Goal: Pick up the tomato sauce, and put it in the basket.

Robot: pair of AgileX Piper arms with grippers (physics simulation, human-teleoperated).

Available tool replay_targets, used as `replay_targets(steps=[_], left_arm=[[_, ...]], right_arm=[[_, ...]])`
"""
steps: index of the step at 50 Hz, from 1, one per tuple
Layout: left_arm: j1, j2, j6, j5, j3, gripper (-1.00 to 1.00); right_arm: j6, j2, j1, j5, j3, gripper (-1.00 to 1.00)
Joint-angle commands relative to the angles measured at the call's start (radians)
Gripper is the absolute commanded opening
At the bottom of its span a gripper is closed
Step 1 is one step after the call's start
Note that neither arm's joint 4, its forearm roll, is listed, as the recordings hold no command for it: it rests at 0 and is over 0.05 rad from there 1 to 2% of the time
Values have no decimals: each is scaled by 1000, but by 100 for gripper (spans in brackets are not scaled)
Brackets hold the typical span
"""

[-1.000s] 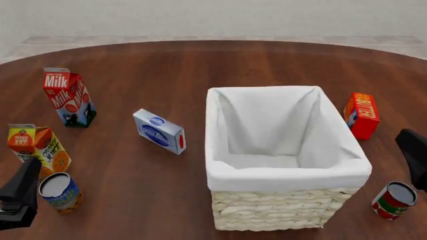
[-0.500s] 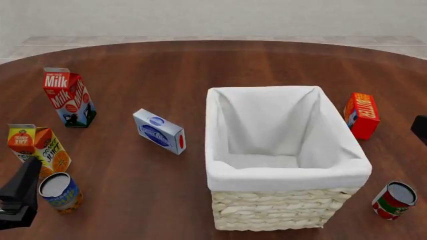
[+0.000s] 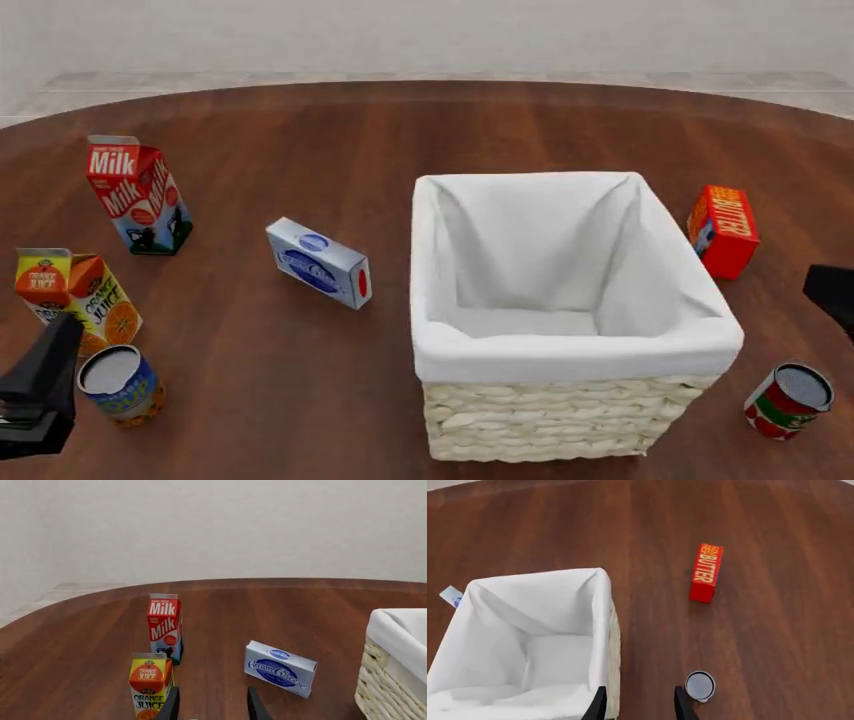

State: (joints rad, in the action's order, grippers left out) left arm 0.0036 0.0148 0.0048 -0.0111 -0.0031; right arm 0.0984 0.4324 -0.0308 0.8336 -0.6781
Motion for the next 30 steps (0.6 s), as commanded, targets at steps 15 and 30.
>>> replay_targets(steps=[15, 30], left_arm=[[0, -4, 0, 4, 0, 100], [0, -6, 0, 6, 0, 100]], right_arm=[[-20, 89, 99, 13, 29, 100], [-54, 148, 144, -34, 44, 100]])
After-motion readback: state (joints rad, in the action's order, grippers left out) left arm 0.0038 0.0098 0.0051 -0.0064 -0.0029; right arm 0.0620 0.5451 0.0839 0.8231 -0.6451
